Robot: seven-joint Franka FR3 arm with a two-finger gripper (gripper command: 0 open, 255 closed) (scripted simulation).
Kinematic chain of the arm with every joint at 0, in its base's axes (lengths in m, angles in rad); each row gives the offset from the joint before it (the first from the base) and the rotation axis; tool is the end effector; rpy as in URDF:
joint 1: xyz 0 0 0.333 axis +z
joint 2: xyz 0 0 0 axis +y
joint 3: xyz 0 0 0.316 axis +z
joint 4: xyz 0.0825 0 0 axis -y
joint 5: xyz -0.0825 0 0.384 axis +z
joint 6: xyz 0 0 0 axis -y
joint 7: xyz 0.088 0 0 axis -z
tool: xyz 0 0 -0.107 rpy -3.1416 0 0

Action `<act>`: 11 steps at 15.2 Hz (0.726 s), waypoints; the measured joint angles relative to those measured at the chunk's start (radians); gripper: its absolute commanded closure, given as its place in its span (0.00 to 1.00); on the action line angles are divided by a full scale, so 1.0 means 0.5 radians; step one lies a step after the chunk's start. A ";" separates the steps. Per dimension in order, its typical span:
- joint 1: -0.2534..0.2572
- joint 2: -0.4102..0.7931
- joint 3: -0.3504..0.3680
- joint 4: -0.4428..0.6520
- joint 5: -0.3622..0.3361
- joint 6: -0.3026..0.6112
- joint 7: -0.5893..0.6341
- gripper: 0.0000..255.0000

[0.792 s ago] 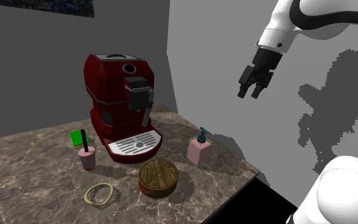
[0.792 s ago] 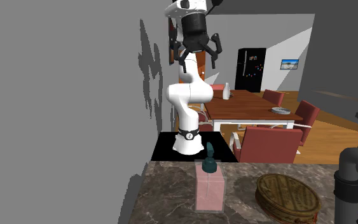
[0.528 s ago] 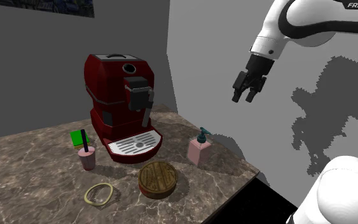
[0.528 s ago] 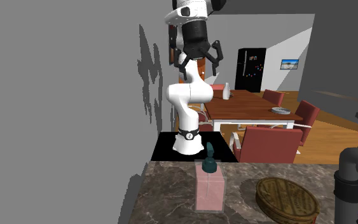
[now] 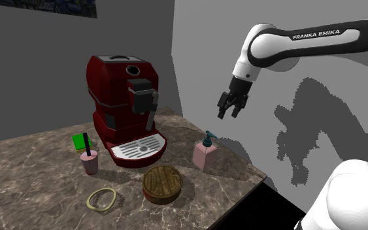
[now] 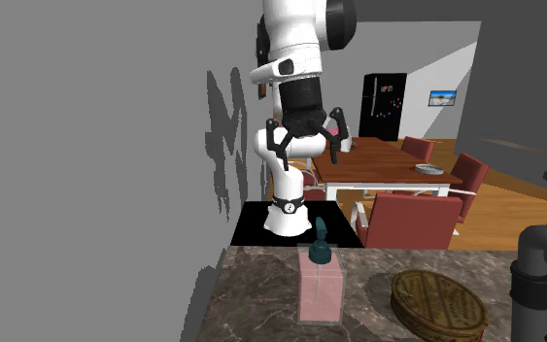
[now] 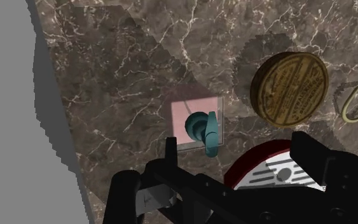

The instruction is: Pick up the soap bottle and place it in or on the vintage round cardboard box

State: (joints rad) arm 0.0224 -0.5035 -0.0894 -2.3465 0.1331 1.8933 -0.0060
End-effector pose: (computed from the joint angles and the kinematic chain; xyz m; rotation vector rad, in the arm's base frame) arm 0.4051 -0.0211 0.5236 -2.9688 0.1340 -0.0789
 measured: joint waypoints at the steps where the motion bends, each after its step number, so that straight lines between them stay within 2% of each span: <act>1: 0.004 0.038 -0.006 -0.015 0.007 0.045 -0.018 0.00; 8: 0.052 0.493 -0.038 0.008 0.100 0.411 -0.158 0.00; 11: 0.063 0.592 -0.039 0.021 0.124 0.486 -0.184 0.00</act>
State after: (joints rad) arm 0.0537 -0.2076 -0.1091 -2.3358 0.1952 2.1363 -0.0980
